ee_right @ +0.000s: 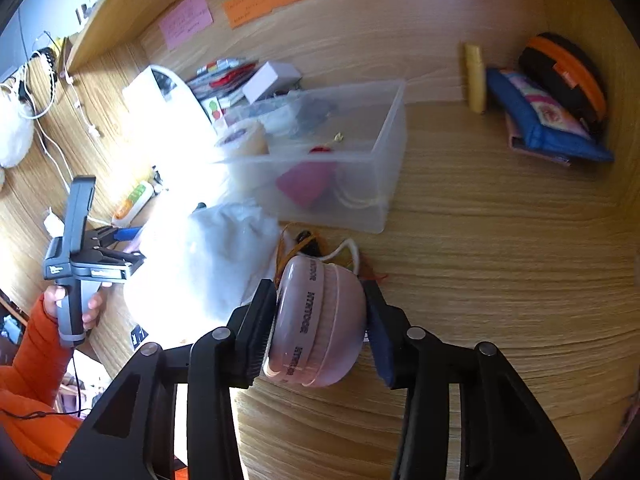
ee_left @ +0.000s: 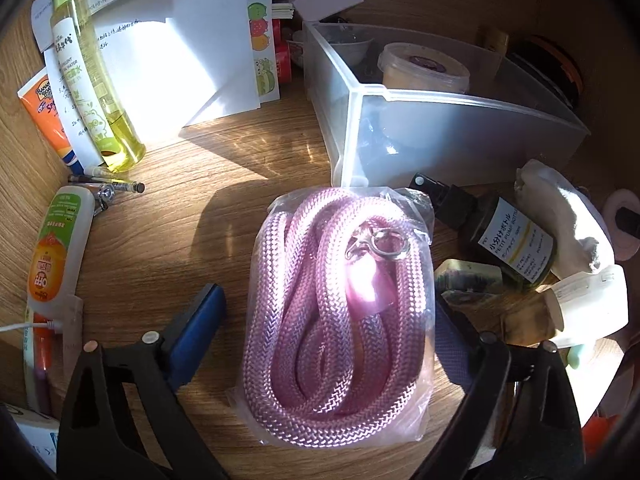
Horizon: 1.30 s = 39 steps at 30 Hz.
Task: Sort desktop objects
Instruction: 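Close left tool on the bagged pink rope and lift it, then carry the rope bag with left tool while right tool carries pink case to bin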
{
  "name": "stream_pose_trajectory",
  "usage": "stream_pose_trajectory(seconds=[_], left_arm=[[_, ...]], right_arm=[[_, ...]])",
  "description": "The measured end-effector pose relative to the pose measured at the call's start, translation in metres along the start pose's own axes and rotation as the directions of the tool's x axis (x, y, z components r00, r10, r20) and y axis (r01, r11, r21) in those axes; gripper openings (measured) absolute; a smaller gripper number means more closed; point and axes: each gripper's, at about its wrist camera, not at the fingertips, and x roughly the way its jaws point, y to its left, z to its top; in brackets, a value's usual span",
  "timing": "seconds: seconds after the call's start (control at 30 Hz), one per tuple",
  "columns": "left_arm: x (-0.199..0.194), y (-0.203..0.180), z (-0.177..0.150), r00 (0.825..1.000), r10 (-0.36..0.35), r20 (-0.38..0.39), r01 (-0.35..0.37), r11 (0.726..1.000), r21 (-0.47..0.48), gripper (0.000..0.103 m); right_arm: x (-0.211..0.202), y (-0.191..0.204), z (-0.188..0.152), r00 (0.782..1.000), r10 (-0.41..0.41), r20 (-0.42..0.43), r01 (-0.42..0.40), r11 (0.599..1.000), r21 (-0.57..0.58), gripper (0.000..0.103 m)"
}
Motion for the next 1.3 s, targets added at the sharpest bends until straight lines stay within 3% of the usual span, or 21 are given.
stream_pose_trajectory(seconds=[0.17, 0.3, 0.57, 0.73, 0.93, 1.07, 1.3], left_arm=[[-0.004, -0.001, 0.002, 1.0, 0.002, 0.018, -0.002, 1.0, -0.004, 0.068], [0.003, 0.006, 0.007, 1.0, 0.014, 0.025, -0.013, 1.0, -0.019, 0.061], [-0.005, 0.01, 0.001, 0.996, 0.048, 0.072, -0.044, 0.997, -0.06, 0.058], [-0.02, 0.013, -0.005, 0.99, 0.072, 0.12, -0.06, 0.993, -0.103, 0.057], [-0.04, 0.006, -0.009, 0.972, 0.133, 0.194, -0.111, 0.986, -0.122, 0.057], [-0.047, 0.006, -0.008, 0.968, 0.118, 0.221, -0.086, 0.985, -0.15, 0.057], [-0.067, -0.002, 0.0, 0.951, 0.096, 0.294, -0.055, 0.988, -0.143, 0.057]], right_arm=[[-0.016, 0.0, 0.006, 0.997, -0.016, 0.072, 0.017, 1.0, -0.007, 0.04], [-0.022, 0.0, 0.013, 0.996, -0.024, 0.09, 0.026, 1.0, -0.018, 0.04], [-0.029, -0.004, 0.025, 0.994, 0.009, 0.106, -0.006, 1.0, -0.022, 0.04], [-0.026, -0.001, 0.027, 0.994, -0.012, 0.109, 0.017, 0.999, -0.042, 0.04], [-0.02, 0.003, 0.037, 0.994, 0.034, 0.105, -0.029, 0.998, -0.049, 0.037], [-0.018, 0.013, 0.044, 0.99, 0.037, 0.133, -0.026, 0.996, -0.08, 0.037], [-0.005, 0.021, 0.045, 0.994, 0.023, 0.107, -0.012, 0.994, -0.107, 0.037]])
